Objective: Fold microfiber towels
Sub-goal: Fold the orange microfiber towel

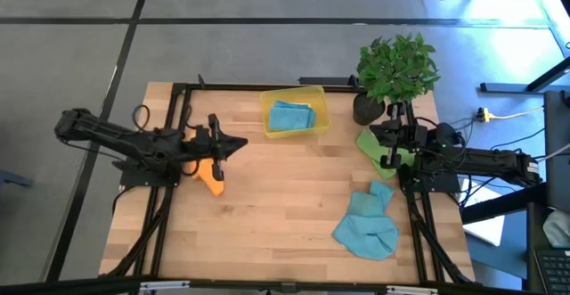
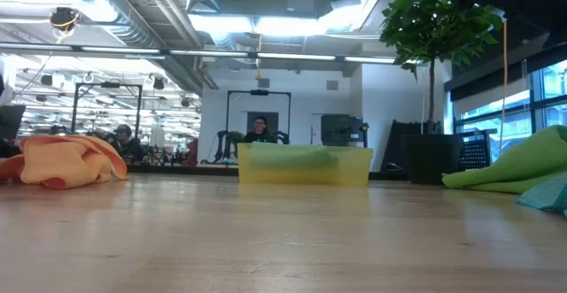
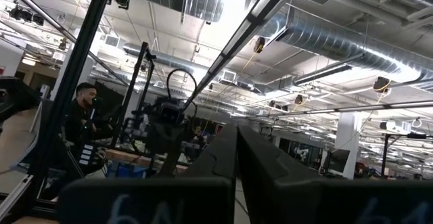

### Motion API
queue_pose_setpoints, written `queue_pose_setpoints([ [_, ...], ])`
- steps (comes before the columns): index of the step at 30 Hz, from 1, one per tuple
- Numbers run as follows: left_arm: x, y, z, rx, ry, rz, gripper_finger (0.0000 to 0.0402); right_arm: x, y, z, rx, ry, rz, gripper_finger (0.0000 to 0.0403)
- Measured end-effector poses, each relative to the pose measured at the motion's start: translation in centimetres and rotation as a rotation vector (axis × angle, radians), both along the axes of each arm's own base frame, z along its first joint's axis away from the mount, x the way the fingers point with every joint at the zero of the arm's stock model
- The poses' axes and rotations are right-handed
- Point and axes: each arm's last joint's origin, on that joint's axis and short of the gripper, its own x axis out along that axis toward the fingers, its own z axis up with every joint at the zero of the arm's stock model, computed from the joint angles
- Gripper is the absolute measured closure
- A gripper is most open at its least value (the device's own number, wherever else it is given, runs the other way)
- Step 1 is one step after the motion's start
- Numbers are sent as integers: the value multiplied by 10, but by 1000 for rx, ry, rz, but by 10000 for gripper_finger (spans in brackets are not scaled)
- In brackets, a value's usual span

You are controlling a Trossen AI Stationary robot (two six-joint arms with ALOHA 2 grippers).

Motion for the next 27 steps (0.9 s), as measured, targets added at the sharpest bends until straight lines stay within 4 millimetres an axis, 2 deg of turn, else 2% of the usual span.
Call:
queue_pose_setpoints([
  [3,-7,3,11,-37,66,68,348,0,0,0,-1,-3,0,386],
  [7,-12,6,12,-100,215,142,308,0,0,0,1,-3,0,386],
  [11,-14,7,-10,-179,369,184,283,0,0,0,8,-2,5,386],
  [16,-20,6,-40,-284,534,188,278,1,0,-1,49,10,27,386],
  [27,-40,9,-64,-445,778,313,278,1,0,-2,54,19,28,386],
])
